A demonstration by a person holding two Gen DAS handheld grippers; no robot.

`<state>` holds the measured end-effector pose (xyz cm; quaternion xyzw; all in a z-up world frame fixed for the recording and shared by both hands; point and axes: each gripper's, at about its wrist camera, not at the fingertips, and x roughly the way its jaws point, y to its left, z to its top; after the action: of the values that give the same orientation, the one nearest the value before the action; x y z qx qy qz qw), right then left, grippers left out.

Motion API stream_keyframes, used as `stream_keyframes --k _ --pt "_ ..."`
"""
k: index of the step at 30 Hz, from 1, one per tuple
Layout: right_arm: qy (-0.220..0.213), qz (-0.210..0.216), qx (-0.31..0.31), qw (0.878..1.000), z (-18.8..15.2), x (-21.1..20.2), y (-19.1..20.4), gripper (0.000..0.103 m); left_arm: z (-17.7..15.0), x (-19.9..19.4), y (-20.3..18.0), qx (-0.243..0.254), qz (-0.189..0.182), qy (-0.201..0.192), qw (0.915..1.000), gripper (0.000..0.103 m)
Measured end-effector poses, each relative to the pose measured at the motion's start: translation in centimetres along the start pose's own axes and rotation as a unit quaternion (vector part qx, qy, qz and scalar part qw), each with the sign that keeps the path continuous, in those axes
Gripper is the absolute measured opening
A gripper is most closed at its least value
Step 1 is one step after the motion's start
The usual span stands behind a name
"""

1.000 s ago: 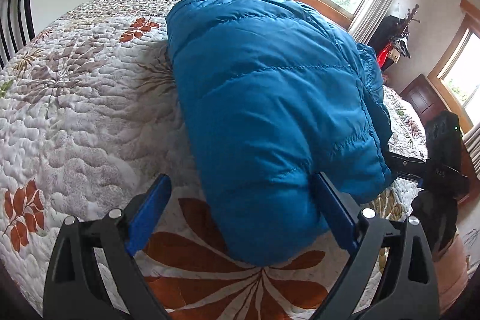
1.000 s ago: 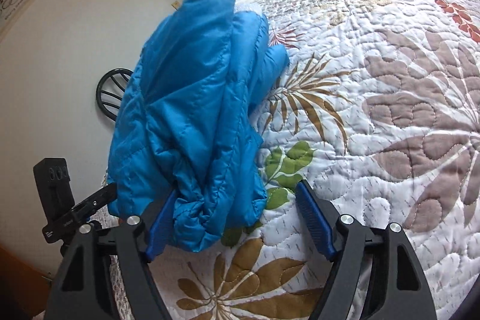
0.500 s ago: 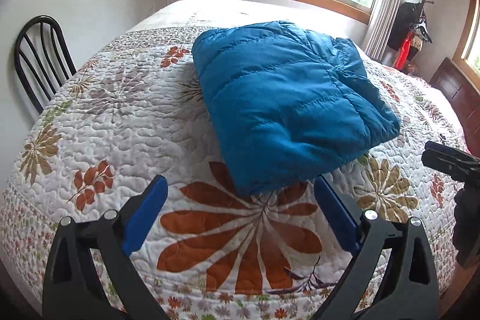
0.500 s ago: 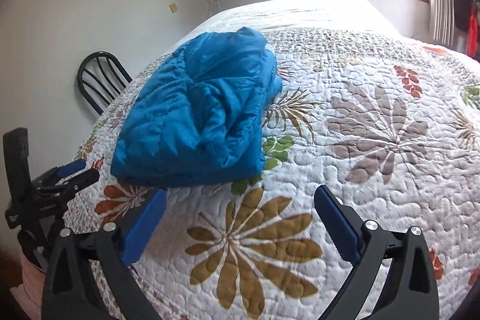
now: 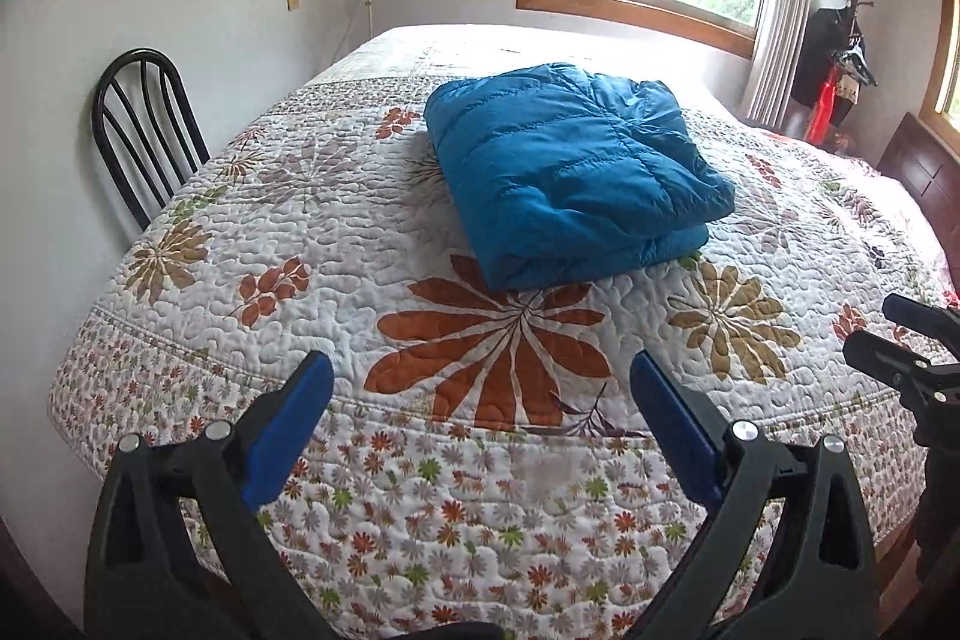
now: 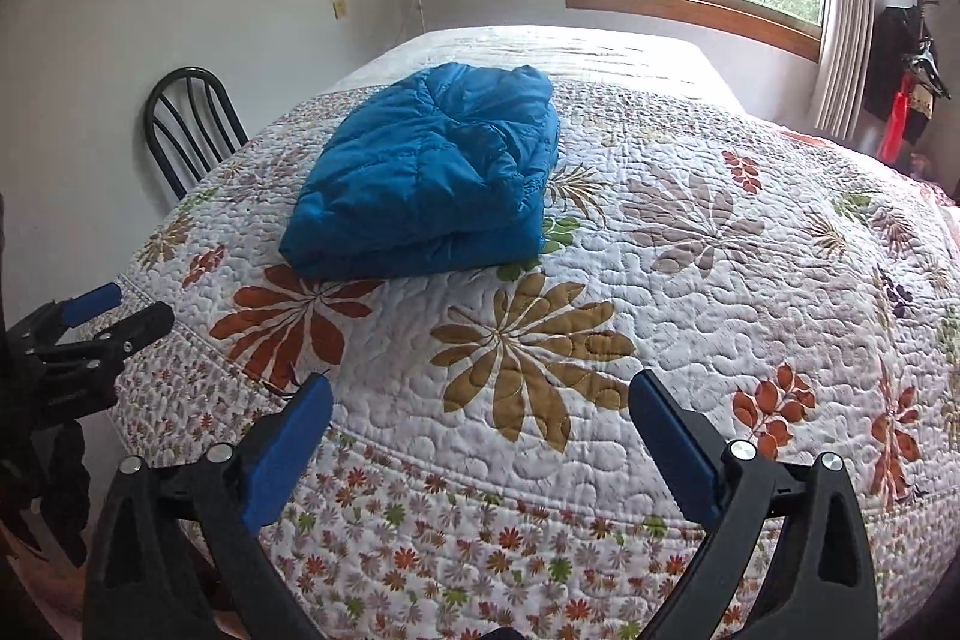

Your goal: Fold large clothes

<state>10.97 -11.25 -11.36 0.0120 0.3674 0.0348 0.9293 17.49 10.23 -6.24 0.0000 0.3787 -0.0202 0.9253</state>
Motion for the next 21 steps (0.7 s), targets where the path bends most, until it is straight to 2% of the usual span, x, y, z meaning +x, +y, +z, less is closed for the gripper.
stream_keyframes --k 9,21 --pt "-0.018 -0.024 -0.006 1.000 -1.9 -3.7 1.8 0.099 -1.6 -4.4 -0.2 0.005 0.008 -0.029 0.9995 0.100" --pt "-0.028 0.000 0.012 1.000 -2.8 -5.5 1.9 0.099 -3.2 -6.8 -0.5 0.016 0.007 -0.039 0.9991 0.100"
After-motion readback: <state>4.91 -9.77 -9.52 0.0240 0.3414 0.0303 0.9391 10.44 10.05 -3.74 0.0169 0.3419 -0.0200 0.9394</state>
